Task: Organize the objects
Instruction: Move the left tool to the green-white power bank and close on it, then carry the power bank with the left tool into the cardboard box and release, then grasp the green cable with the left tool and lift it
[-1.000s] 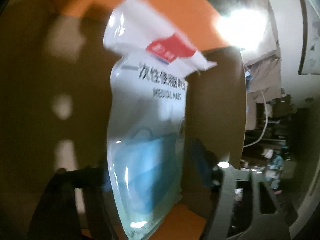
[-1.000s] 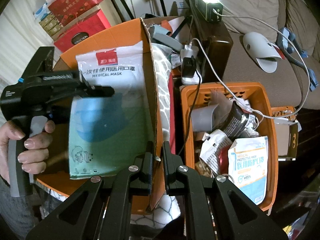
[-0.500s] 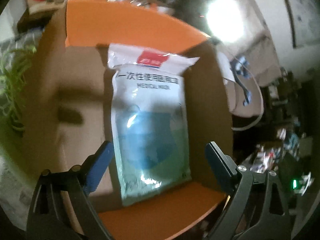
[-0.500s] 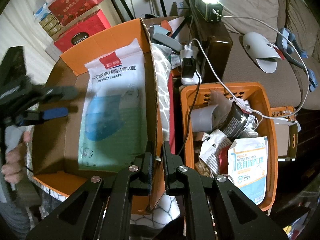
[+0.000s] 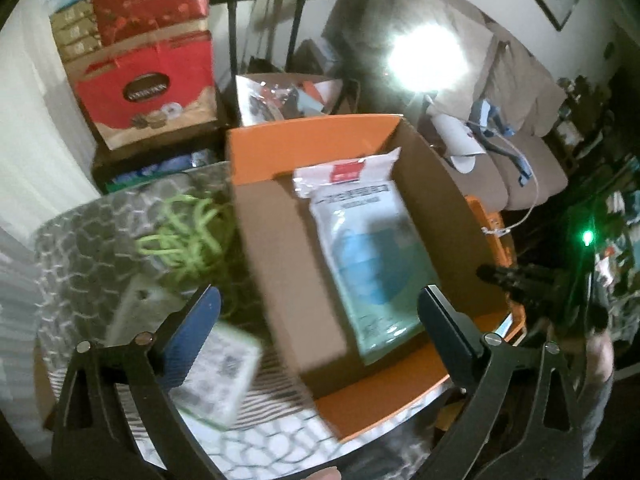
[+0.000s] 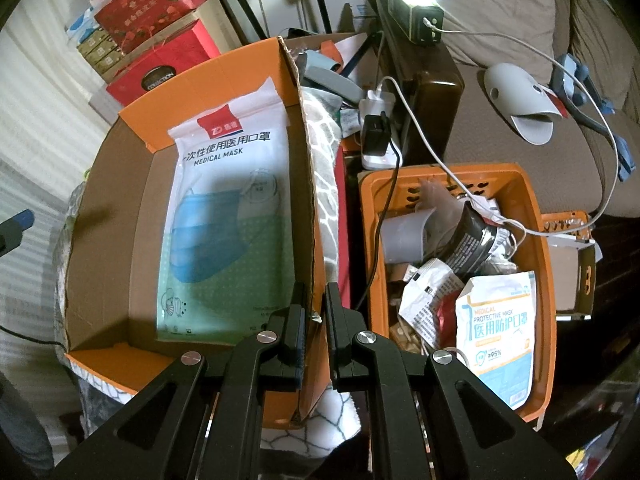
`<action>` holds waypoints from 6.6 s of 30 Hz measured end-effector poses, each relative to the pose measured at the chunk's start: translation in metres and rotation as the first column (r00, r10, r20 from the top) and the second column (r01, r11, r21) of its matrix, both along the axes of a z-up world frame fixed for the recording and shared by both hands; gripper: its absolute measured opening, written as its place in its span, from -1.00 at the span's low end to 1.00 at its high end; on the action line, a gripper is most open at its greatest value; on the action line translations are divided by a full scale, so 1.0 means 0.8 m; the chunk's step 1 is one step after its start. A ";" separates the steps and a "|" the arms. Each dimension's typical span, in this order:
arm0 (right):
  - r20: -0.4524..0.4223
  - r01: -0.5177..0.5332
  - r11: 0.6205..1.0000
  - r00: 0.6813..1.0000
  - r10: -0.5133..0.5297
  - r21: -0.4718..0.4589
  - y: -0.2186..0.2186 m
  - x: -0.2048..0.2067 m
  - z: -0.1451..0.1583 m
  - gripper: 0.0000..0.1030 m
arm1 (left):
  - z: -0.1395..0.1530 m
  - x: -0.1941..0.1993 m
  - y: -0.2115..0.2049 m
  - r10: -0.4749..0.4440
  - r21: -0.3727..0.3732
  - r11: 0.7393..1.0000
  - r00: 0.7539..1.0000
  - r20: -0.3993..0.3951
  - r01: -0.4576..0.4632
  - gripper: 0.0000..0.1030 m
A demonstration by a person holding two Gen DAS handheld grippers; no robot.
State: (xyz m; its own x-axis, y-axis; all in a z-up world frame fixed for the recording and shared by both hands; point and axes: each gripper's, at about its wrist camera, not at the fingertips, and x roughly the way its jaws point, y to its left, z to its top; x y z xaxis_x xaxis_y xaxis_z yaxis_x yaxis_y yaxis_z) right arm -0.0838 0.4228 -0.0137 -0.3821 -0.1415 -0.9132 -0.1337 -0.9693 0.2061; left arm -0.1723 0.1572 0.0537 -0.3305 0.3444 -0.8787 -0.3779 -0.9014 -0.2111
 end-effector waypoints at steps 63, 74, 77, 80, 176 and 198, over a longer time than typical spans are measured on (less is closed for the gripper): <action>-0.001 0.004 1.000 1.000 -0.004 0.022 -0.002 0.000 -0.004 -0.84 | -0.185 0.044 -0.239 0.264 0.079 0.947 0.893 0.363 -0.312 -0.07; -0.002 0.008 1.000 1.000 -0.008 0.021 -0.005 0.001 -0.004 -0.84 | -0.186 0.044 -0.209 0.288 0.031 0.948 0.897 0.335 -0.317 -0.07; -0.002 0.008 1.000 1.000 -0.008 0.022 -0.005 0.001 -0.004 -0.84 | -0.184 0.045 -0.197 0.282 -0.015 0.957 0.912 0.298 -0.291 -0.08; -0.002 0.008 1.000 1.000 -0.008 0.023 -0.004 0.002 -0.005 -0.84 | -0.182 0.048 -0.189 0.271 -0.028 0.962 0.925 0.266 -0.273 -0.12; -0.007 0.012 1.000 1.000 -0.012 0.008 -0.009 0.001 -0.005 -0.83 | -0.055 -0.002 0.043 0.013 -0.042 0.999 0.995 0.099 -0.009 0.42; -0.007 0.012 1.000 1.000 -0.012 0.009 -0.009 0.001 -0.003 -0.83 | -0.053 -0.055 -0.105 0.081 -0.058 0.995 0.991 0.103 -0.075 0.64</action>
